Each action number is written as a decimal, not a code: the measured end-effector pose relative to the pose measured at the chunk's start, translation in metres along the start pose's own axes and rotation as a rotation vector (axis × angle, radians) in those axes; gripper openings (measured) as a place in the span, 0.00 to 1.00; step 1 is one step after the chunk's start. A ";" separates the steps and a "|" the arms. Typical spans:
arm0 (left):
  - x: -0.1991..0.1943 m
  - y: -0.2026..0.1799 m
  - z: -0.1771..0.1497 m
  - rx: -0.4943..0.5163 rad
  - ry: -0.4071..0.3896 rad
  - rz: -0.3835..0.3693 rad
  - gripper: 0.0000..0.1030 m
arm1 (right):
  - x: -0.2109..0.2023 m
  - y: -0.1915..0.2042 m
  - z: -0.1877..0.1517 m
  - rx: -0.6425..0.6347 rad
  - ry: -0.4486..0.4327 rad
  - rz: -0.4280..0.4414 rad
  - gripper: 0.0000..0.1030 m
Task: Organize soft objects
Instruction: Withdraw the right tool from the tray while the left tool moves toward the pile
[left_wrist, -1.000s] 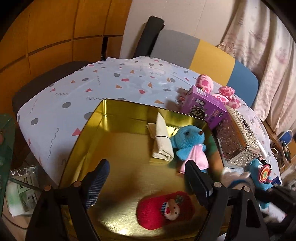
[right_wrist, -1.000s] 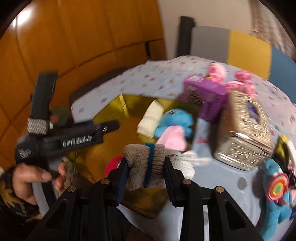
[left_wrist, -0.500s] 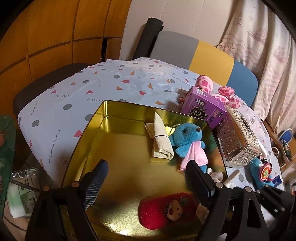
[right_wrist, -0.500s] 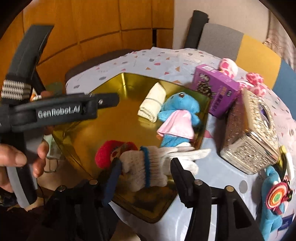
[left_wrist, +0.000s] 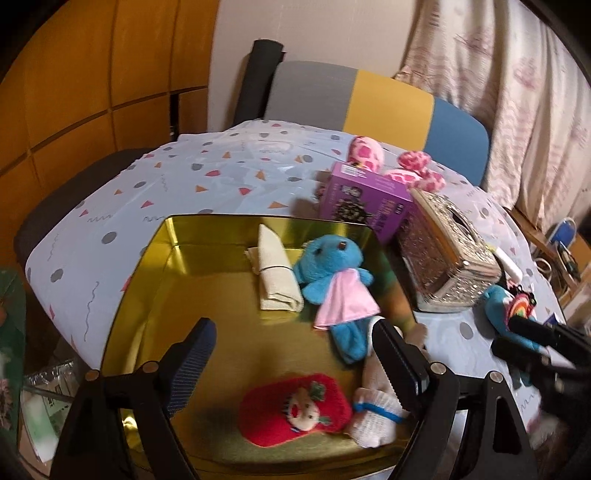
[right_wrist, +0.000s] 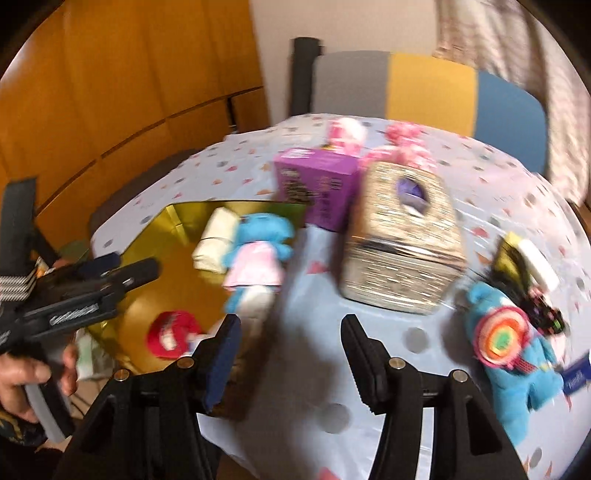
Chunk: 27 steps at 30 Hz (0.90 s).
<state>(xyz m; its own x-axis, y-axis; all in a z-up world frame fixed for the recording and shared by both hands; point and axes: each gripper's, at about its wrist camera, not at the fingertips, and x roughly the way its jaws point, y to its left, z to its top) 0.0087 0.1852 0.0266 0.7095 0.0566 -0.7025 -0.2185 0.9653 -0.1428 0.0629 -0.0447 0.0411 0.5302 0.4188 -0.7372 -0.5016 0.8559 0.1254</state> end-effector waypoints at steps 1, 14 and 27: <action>-0.001 -0.004 -0.001 0.011 0.001 -0.004 0.85 | -0.002 -0.007 -0.001 0.016 -0.002 -0.012 0.55; -0.003 -0.052 -0.002 0.128 0.010 -0.059 0.85 | -0.041 -0.120 -0.015 0.253 -0.060 -0.227 0.55; 0.004 -0.107 -0.009 0.252 0.056 -0.149 0.85 | -0.109 -0.263 -0.052 0.669 -0.228 -0.573 0.55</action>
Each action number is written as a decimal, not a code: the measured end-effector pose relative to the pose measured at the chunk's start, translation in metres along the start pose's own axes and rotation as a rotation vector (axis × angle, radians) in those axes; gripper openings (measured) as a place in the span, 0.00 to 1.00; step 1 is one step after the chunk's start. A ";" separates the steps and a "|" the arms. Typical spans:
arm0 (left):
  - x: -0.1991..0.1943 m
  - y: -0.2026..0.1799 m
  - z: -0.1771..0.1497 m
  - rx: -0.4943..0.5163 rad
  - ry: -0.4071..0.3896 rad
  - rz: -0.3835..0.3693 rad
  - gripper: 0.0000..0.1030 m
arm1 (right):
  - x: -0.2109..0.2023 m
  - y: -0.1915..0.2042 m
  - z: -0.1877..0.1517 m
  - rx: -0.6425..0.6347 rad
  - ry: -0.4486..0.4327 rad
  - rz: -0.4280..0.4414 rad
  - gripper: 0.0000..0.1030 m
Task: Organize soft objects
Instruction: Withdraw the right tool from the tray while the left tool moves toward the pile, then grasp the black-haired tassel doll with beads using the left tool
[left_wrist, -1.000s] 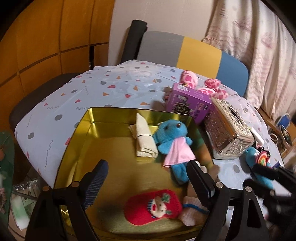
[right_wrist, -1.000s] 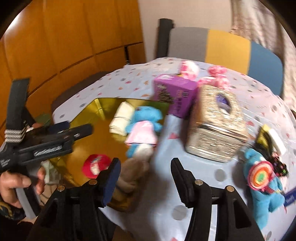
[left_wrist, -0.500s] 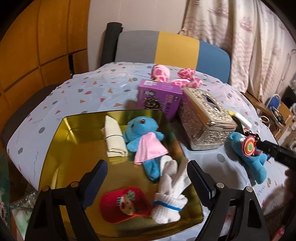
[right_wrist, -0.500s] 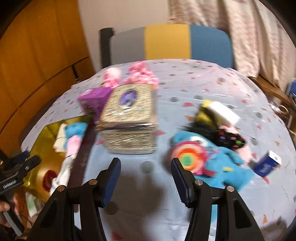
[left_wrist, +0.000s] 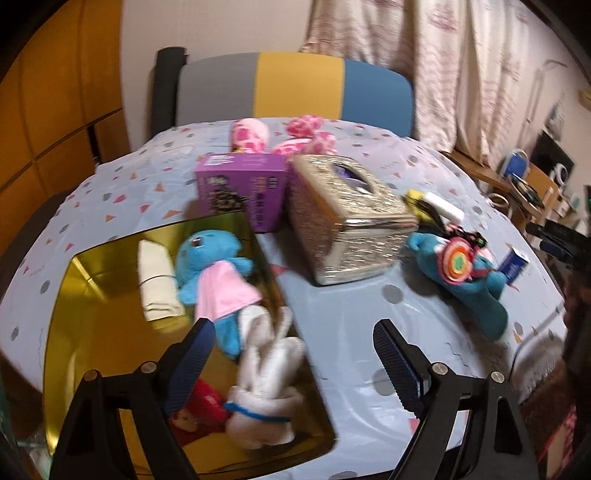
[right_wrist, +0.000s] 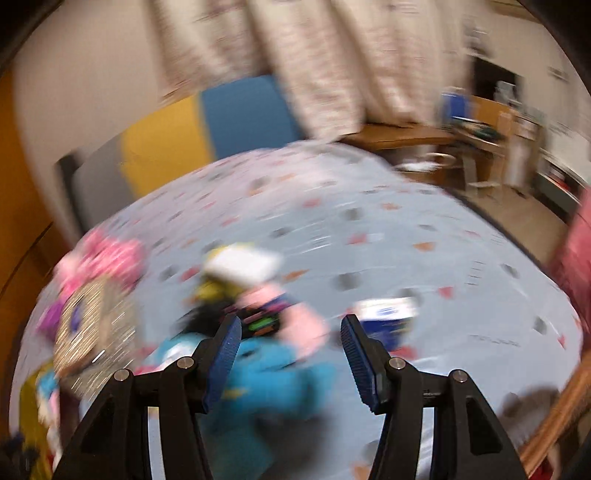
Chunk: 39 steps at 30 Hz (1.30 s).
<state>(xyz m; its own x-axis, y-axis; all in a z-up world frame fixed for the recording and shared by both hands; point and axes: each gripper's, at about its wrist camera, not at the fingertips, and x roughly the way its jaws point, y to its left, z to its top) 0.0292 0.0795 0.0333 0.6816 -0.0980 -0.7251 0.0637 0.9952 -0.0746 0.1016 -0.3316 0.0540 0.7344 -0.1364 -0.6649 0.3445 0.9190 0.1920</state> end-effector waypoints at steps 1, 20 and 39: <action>0.001 -0.004 0.000 0.011 0.001 -0.007 0.85 | 0.003 -0.015 0.002 0.066 -0.009 -0.039 0.56; 0.029 -0.107 0.029 0.207 0.028 -0.176 0.85 | 0.013 -0.093 -0.010 0.481 0.011 0.052 0.66; 0.117 -0.265 0.086 0.512 0.081 -0.264 0.86 | 0.018 -0.096 -0.012 0.512 0.031 0.143 0.66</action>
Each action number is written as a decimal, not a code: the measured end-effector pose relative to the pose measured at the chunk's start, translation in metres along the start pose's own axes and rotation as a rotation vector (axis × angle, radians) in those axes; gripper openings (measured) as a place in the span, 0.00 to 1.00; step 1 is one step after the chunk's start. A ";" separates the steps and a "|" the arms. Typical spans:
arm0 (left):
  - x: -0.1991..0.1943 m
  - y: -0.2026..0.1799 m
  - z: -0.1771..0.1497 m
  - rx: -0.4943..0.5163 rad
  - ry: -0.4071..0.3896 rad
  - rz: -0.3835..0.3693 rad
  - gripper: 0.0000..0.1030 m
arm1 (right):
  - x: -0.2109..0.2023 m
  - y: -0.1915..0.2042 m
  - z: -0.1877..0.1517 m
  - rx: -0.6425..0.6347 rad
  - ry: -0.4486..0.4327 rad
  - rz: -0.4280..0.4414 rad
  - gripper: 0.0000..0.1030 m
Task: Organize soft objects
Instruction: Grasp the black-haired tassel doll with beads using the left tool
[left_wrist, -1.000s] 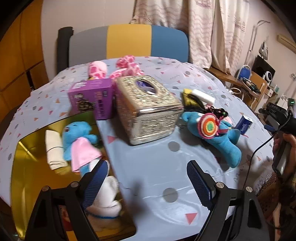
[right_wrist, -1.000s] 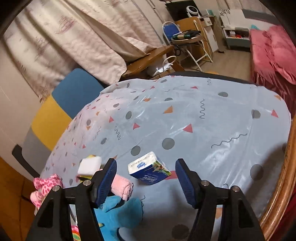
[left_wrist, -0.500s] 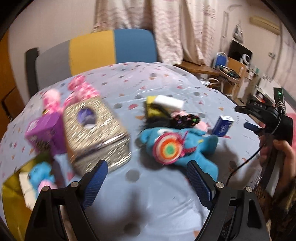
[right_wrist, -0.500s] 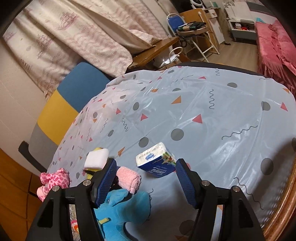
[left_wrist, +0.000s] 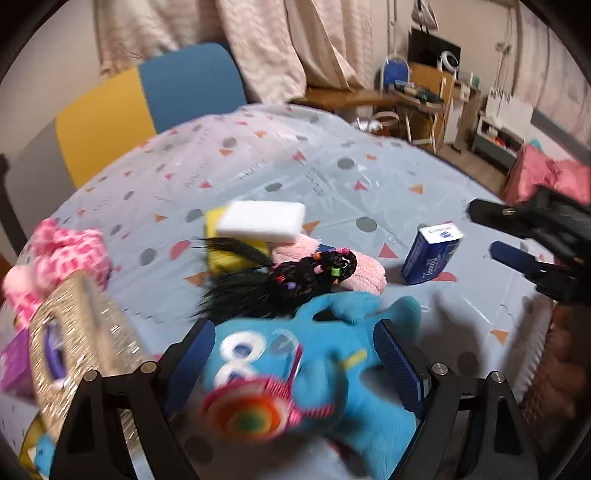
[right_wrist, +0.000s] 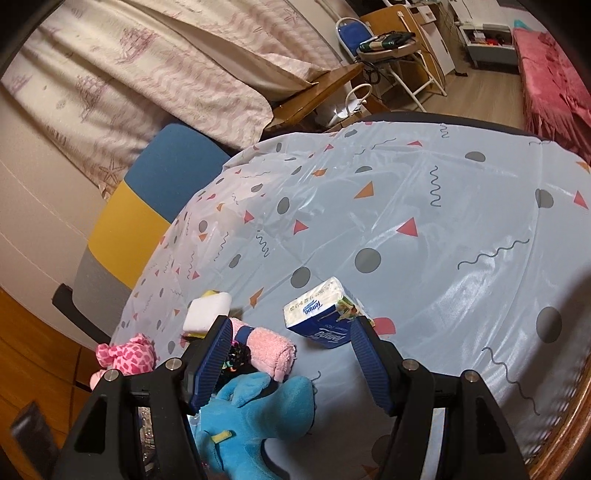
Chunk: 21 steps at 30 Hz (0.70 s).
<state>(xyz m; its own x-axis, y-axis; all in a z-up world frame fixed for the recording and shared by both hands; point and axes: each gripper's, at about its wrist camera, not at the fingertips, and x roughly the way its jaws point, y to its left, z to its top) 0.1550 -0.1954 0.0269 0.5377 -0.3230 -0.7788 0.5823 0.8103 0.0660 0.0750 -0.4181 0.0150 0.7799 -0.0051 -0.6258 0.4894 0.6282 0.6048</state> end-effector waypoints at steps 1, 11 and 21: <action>0.009 -0.004 0.005 0.010 0.012 -0.004 0.86 | 0.001 -0.001 0.000 0.004 0.005 0.006 0.66; 0.094 -0.008 0.041 0.000 0.160 -0.026 0.90 | 0.007 -0.001 0.001 0.014 0.037 0.027 0.66; 0.117 0.003 0.046 -0.049 0.150 -0.103 0.35 | 0.005 0.004 -0.001 -0.030 0.013 -0.014 0.66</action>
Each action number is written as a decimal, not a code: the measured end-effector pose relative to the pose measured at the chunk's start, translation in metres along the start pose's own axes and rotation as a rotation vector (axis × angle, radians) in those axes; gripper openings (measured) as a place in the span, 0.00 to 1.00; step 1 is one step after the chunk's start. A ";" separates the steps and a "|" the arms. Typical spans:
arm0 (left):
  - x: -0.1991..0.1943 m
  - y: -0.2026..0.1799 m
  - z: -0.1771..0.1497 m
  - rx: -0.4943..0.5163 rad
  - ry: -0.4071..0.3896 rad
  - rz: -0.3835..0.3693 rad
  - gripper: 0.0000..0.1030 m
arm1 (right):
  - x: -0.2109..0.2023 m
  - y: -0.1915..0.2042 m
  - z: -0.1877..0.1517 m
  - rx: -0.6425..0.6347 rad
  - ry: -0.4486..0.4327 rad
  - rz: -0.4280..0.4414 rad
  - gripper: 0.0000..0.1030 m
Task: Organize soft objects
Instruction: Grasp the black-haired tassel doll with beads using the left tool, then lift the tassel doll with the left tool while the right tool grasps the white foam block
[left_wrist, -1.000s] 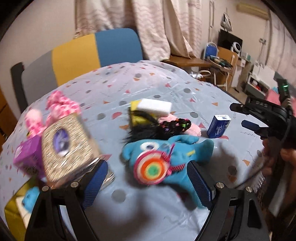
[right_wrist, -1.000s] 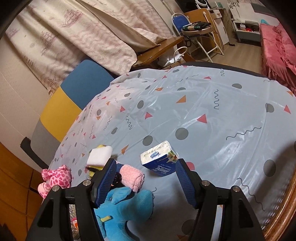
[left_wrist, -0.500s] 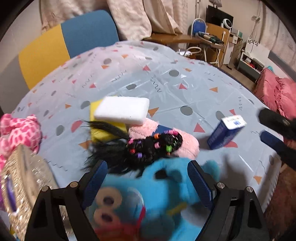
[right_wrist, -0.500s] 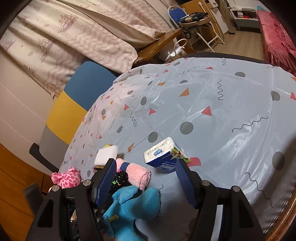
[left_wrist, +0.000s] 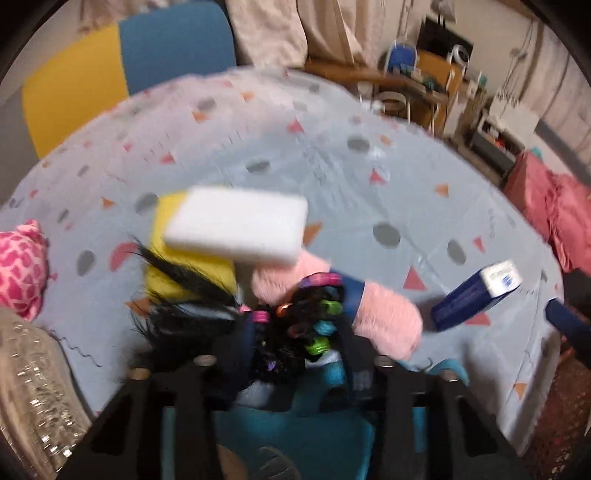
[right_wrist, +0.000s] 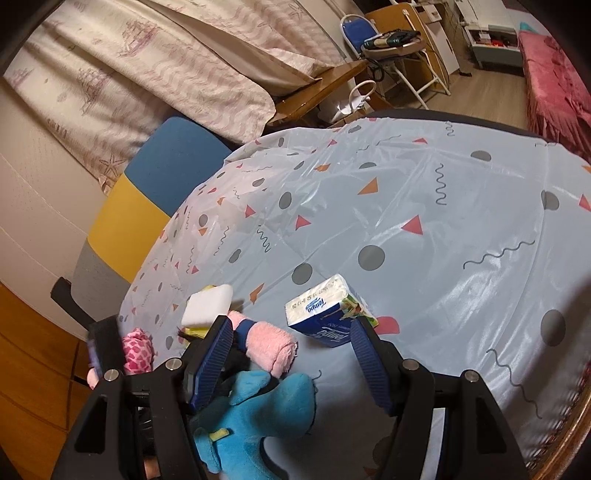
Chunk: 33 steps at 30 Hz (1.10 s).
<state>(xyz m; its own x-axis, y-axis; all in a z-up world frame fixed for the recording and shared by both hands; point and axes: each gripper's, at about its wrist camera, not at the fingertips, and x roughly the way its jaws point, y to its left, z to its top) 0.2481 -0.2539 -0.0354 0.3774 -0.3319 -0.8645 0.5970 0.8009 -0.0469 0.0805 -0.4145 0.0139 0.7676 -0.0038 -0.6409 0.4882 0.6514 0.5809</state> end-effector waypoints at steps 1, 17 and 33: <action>-0.009 0.002 -0.001 -0.007 -0.037 0.000 0.33 | 0.000 0.000 0.000 -0.004 0.000 -0.003 0.66; -0.179 0.036 -0.076 -0.173 -0.279 -0.251 0.32 | 0.002 0.004 0.000 -0.038 -0.004 -0.063 0.66; -0.215 0.083 -0.193 -0.418 -0.140 -0.355 0.18 | 0.004 0.014 -0.005 -0.113 -0.012 -0.162 0.66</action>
<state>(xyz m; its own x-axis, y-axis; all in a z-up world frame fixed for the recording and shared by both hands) 0.0799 -0.0200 0.0495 0.3116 -0.6570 -0.6865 0.3839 0.7479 -0.5415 0.0887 -0.4011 0.0168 0.6881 -0.1237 -0.7150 0.5561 0.7228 0.4102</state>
